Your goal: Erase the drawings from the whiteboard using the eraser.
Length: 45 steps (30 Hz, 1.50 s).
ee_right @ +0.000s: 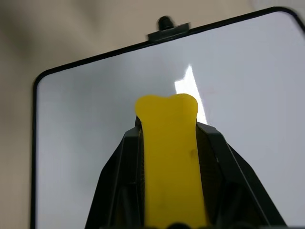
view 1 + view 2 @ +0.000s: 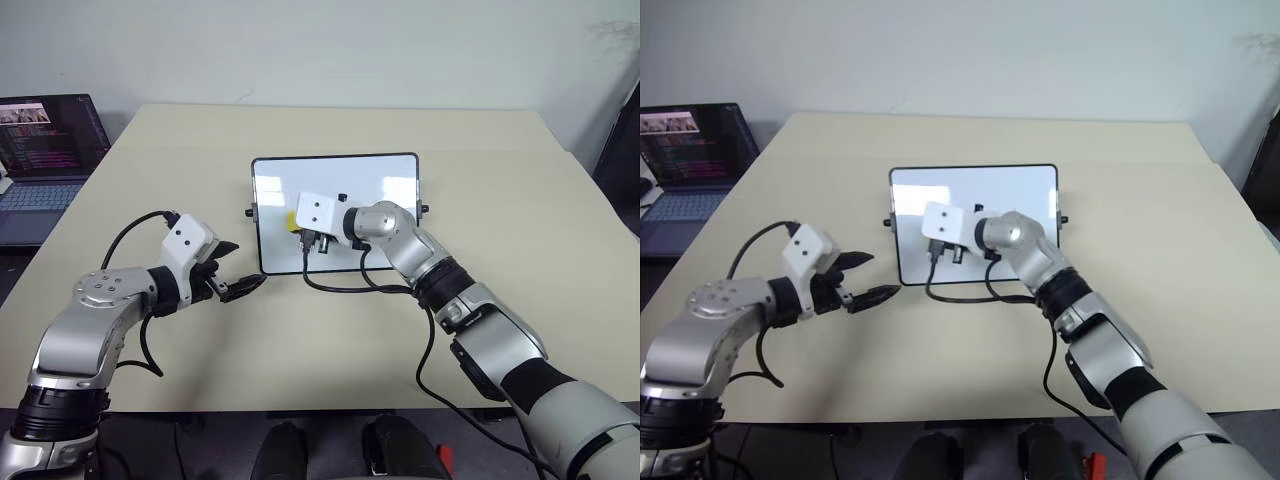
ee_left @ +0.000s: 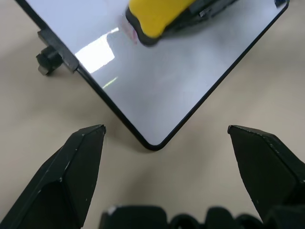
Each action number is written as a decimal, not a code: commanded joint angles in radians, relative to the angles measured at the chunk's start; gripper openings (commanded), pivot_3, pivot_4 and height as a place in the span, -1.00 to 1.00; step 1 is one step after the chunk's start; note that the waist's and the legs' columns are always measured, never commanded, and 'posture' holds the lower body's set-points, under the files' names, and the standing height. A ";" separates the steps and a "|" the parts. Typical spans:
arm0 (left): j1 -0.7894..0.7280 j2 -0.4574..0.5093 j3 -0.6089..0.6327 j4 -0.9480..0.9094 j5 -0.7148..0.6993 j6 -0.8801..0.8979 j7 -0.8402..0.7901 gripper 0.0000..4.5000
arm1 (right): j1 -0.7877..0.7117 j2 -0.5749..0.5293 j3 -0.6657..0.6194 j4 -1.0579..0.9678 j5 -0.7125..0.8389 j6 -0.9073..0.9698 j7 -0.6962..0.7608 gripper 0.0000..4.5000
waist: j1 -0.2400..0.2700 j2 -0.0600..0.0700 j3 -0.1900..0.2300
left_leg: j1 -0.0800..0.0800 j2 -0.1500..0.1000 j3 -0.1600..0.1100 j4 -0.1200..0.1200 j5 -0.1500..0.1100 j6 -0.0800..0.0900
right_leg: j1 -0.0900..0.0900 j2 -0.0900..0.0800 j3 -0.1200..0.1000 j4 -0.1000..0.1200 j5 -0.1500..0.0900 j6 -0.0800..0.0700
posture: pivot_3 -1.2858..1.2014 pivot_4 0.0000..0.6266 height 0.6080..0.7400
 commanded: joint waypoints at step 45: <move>-0.026 0.020 -0.017 -0.012 -0.005 -0.023 -0.039 1.00 | 0.085 -0.017 -0.105 -0.261 0.102 0.178 0.103 -0.49 | 0.000 0.000 0.001 | -0.003 0.000 0.000 -0.001 0.000 0.000 | -0.002 0.000 0.000 -0.002 -0.001 -0.001 | 0.03 -0.52 1.00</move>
